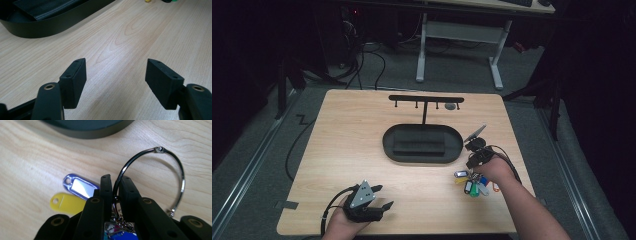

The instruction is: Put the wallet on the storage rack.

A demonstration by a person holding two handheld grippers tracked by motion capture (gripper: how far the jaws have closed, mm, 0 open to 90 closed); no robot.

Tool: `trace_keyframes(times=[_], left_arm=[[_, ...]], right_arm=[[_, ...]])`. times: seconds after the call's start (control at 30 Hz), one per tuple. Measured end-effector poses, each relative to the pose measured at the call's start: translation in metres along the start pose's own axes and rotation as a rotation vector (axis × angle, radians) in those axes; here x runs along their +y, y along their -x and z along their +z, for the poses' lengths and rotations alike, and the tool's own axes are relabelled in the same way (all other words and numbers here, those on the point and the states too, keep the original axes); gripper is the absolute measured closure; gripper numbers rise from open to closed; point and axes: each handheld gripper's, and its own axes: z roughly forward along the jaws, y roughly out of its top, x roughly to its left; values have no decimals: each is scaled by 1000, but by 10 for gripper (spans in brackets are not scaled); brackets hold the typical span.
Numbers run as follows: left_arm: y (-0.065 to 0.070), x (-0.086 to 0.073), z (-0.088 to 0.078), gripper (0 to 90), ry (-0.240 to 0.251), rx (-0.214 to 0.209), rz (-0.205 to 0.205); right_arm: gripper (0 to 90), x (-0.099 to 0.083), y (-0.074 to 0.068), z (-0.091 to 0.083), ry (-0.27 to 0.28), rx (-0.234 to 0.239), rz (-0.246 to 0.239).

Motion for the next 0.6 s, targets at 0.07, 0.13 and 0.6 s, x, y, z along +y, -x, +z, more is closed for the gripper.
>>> trace_keyframes(times=[0.07, 0.13, 0.6], left_arm=[[0, 0, 1, 337, 4, -2, -2], [0, 0, 1, 336, 4, -3, -1], [2, 0, 3, 336, -7, -14, 8]], right_arm=[[820, -2, 0, -5, 2, 0, -11], [820, -4, 0, -10, 8, 1, -18], [817, -10, -23, -1, -49, 21, -161]])
